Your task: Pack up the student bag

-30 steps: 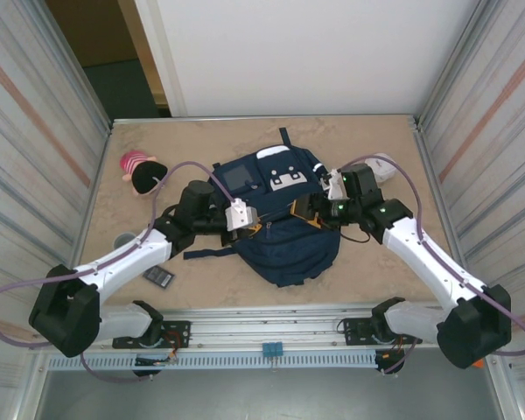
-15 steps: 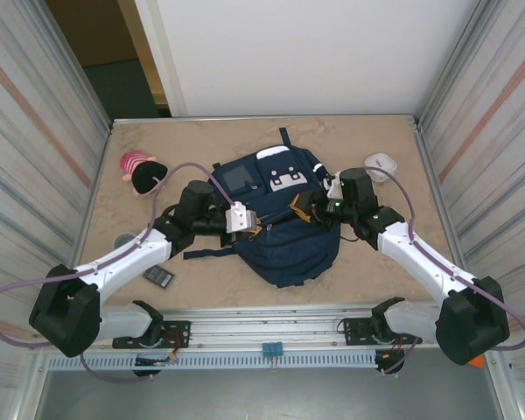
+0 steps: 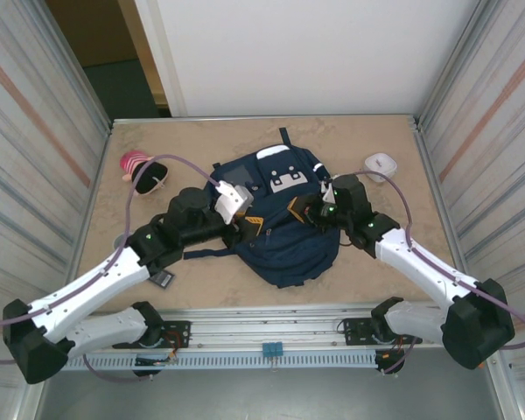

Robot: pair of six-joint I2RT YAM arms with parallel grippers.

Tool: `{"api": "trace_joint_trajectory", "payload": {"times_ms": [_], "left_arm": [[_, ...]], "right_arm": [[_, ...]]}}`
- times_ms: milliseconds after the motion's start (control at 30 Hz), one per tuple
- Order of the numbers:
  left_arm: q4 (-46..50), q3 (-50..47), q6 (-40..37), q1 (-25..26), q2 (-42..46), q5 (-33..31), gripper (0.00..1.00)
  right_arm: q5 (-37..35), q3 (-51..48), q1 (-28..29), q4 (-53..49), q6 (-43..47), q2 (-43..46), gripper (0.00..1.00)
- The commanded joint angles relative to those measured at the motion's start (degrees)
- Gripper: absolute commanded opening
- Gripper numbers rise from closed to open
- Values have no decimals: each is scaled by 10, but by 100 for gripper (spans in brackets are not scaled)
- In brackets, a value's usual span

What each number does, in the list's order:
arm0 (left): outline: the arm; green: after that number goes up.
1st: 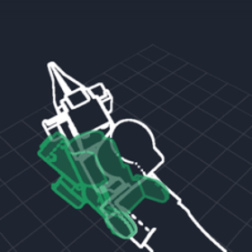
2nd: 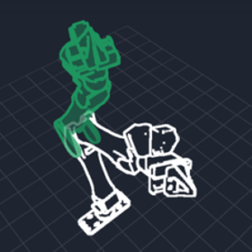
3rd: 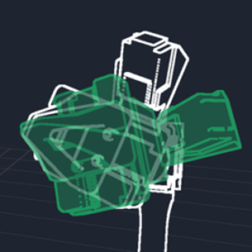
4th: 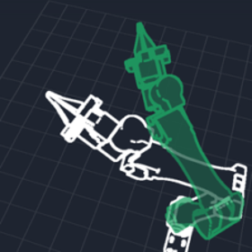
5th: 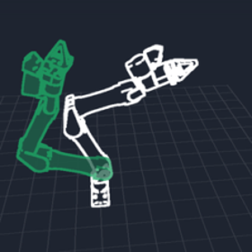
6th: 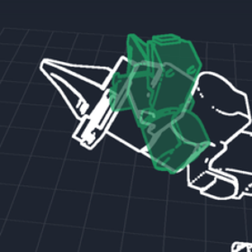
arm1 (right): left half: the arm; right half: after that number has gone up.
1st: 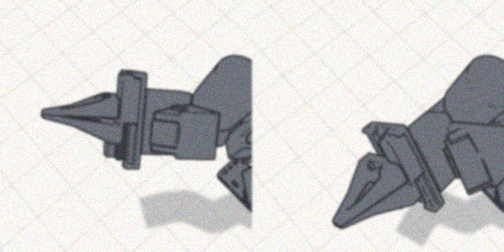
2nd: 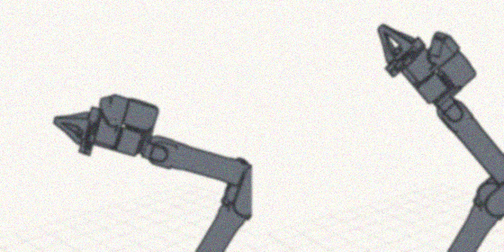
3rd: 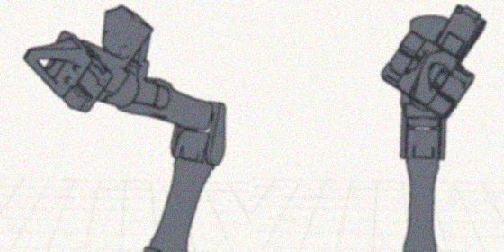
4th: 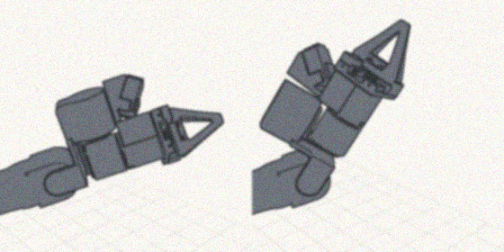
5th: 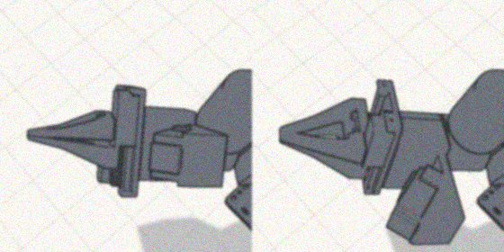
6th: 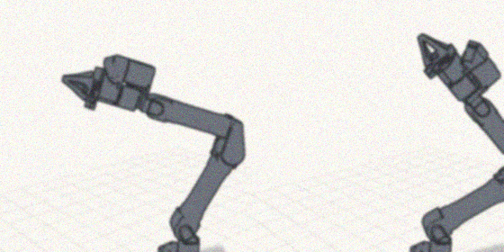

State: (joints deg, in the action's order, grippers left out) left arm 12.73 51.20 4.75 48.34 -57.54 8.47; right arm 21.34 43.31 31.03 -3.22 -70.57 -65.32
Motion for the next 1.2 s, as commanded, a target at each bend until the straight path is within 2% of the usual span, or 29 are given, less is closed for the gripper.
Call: {"api": "trace_joint_trajectory", "payload": {"times_ms": [0, 100, 267, 533, 733, 833, 1067, 1100, 1167], "left_arm": [[120, 33, 235, 46, -4, -137, 51], [173, 61, 297, 83, -36, -169, 52], [226, 100, 367, 116, -102, -196, 51], [235, 103, 448, 137, -153, -213, 51], [163, 95, 454, 137, -186, -195, 50], [139, 94, 463, 137, -206, -181, 47], [151, 105, 474, 132, -236, -202, 39], [153, 105, 477, 130, -238, -204, 36], [156, 100, 485, 126, -238, -209, 23]], "right_arm": [[-19, 27, 6, 23, 45, -6, 0], [-19, 51, 13, 10, 71, -23, 0], [-3, 78, 27, 15, 81, -52, 0], [-3, 86, 43, 25, 79, -68, 0], [7, 93, 47, 25, 79, -74, 0], [10, 97, 48, 20, 81, -72, 0], [5, 100, 48, 1, 92, -59, 0], [5, 103, 48, -3, 95, -58, 0], [4, 105, 48, -9, 98, -56, 0]]}}
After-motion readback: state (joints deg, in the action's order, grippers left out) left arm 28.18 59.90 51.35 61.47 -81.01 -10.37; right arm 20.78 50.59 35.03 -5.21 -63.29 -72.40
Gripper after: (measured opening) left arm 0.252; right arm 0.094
